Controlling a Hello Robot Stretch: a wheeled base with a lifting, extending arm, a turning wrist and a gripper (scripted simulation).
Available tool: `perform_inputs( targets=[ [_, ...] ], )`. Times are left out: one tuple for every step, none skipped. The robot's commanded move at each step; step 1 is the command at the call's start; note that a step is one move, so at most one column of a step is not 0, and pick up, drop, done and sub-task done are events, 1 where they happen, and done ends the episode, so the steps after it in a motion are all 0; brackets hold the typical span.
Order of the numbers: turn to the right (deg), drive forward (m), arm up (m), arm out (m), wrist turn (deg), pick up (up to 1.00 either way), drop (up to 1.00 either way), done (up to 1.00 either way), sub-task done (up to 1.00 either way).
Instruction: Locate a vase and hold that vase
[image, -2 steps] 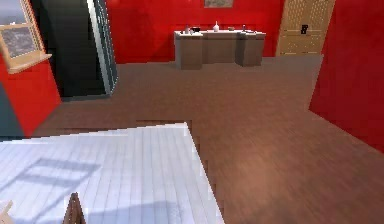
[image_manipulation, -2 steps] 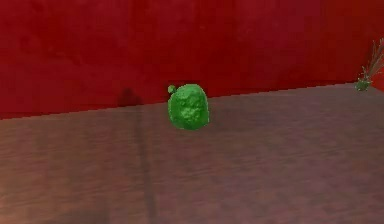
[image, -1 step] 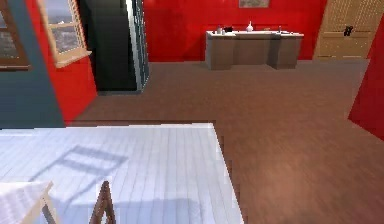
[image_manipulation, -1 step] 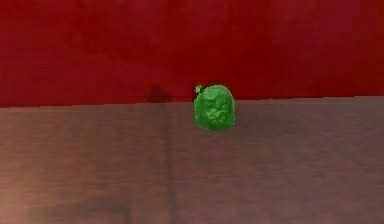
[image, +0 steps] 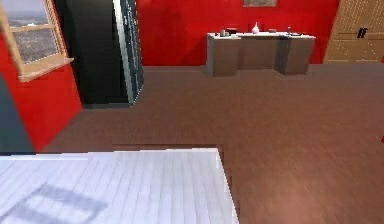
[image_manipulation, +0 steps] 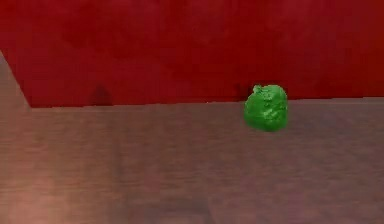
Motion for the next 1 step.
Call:
perform_inputs(
  targets=[
    [-45.0,0.00,0.00,0.00,0.0,0.00,0.00,0.00,0.00]
  ],
)
